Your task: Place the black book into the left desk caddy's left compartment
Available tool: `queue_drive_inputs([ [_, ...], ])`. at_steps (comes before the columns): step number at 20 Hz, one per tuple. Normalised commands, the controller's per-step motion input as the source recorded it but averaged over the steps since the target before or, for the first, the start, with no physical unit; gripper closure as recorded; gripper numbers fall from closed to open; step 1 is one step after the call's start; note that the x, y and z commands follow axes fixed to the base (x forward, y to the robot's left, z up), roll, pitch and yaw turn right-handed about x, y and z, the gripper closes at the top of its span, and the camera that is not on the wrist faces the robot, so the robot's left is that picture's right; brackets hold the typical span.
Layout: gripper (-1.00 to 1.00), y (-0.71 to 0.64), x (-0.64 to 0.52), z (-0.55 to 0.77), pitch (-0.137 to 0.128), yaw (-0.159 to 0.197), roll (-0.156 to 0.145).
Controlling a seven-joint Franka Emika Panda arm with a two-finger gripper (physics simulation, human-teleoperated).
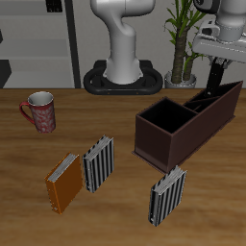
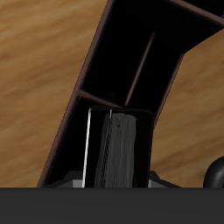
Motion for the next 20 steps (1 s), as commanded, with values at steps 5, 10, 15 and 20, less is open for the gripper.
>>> queue_drive_inputs([
  [5,1.00,0.08,-0.05,-0.16,0.018,0.007,0.028],
  [10,1.00,0.11,0.01,-0.25,0.034,0.027,0.023],
  [15,1.00,0.07,0.03,-0.27,0.047,0.021,0.023],
  [20,1.00,-0.01,0.07,-0.23,0.033,0.015,-0.007],
])
